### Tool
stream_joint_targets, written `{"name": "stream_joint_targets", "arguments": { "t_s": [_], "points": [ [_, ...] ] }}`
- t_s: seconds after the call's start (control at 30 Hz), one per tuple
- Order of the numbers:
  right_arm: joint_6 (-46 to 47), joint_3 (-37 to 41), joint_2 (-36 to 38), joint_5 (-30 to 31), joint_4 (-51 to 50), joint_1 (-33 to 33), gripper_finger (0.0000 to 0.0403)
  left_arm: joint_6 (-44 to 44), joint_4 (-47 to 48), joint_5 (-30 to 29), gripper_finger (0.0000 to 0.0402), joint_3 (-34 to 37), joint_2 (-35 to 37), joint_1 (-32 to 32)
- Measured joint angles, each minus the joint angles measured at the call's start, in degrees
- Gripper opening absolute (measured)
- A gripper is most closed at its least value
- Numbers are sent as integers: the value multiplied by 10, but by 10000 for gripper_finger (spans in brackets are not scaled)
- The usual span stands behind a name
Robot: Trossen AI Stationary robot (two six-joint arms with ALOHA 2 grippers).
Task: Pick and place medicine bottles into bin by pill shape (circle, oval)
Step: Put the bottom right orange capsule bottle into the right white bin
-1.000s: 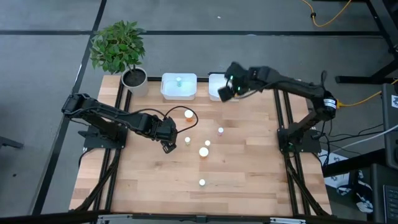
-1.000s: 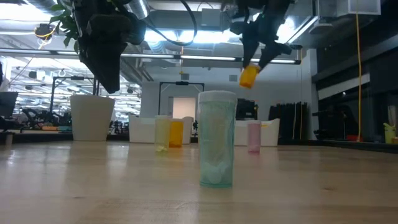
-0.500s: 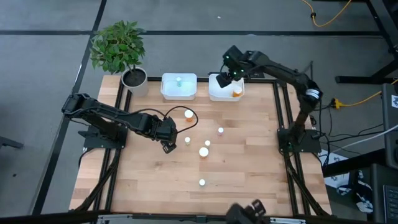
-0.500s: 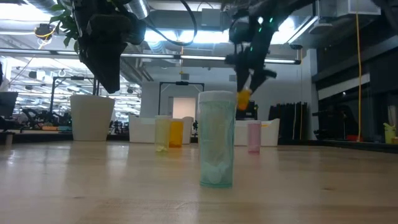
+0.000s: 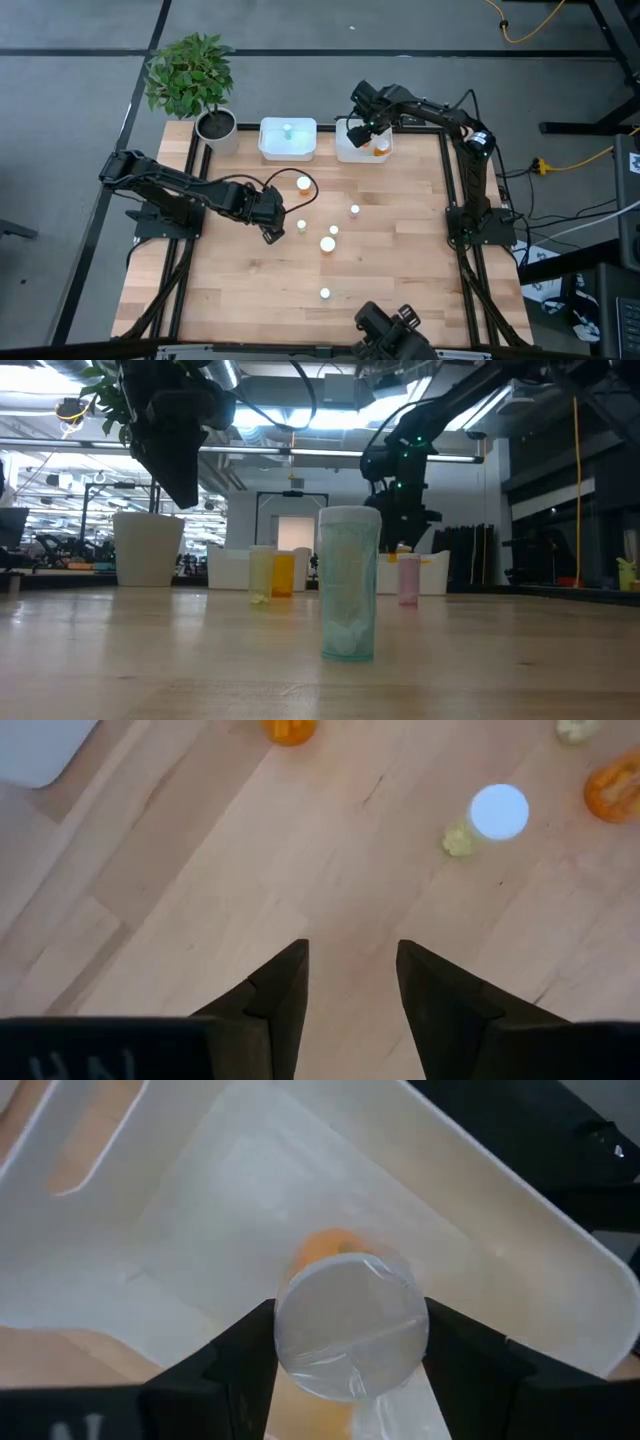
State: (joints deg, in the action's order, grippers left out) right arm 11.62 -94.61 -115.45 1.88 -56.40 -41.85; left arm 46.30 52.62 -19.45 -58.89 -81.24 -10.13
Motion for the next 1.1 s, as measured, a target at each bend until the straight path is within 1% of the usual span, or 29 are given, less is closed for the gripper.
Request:
{"name": "stream_joint_targets", "arguments": {
  "t_s": [0.53,0.83,1.0,1.1],
  "points": [
    [-1,0,-32,6,18,-19,219,2,0,6,147,0,0,0],
    [2,0,-32,6,18,-19,261,2,0,7,147,0,0,0],
    [8,-2,-31,14,18,-18,267,2,0,7,147,0,0,0],
    [16,-20,-27,15,12,-18,267,2,0,7,147,0,0,0]
  ]
}}
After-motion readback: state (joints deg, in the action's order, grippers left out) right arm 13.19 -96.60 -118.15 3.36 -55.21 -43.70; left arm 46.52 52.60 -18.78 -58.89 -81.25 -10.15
